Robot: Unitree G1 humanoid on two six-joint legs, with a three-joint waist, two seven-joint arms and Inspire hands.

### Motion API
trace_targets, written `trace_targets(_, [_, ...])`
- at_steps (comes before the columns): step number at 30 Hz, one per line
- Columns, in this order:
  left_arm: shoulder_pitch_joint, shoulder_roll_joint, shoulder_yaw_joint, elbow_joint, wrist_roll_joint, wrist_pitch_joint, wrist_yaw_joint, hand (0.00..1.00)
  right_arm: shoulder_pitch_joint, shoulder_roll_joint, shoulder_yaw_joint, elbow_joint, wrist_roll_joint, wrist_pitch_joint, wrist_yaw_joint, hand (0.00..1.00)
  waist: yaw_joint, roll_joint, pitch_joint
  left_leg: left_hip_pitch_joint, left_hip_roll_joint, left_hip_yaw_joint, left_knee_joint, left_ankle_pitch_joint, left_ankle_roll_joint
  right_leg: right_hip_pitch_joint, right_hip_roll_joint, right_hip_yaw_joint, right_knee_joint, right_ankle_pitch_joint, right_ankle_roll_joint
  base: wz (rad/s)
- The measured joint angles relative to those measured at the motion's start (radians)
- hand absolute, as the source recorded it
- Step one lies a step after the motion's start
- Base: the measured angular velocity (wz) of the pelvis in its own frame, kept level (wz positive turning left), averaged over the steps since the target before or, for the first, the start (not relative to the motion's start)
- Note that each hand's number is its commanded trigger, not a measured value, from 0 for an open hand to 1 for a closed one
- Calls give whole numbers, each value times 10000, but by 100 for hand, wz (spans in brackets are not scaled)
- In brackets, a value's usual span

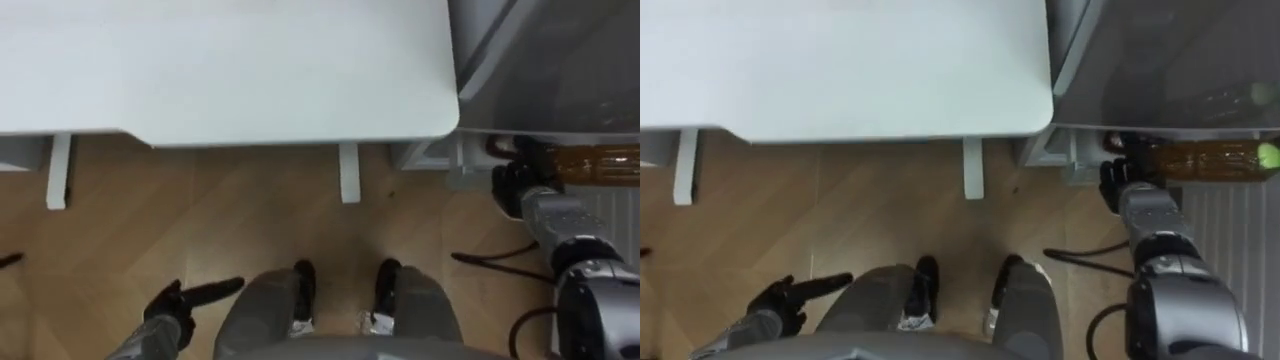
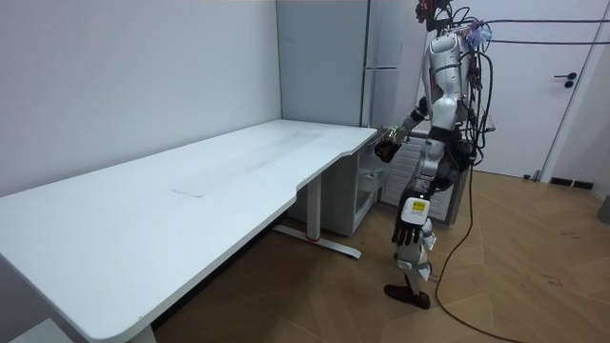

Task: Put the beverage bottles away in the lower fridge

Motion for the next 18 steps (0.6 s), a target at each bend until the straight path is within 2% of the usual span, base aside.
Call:
trace_targets(11, [-392,63,-706,-39,-3,-184,308,0,-880,-715,340,24,66,-9,308,100,264,-188,118,-2121,107,256,824,-1,-11,-2247,23,241,773,161,-206,-4])
trace_targets(18, [-837,204,-1178,12,-146,-571,559,0,-1328,-827,824,160,36,7,684,100,292,-435,266,-2906,211,311,1301,-88,4,-2971,27,228,1154,174,-269,0])
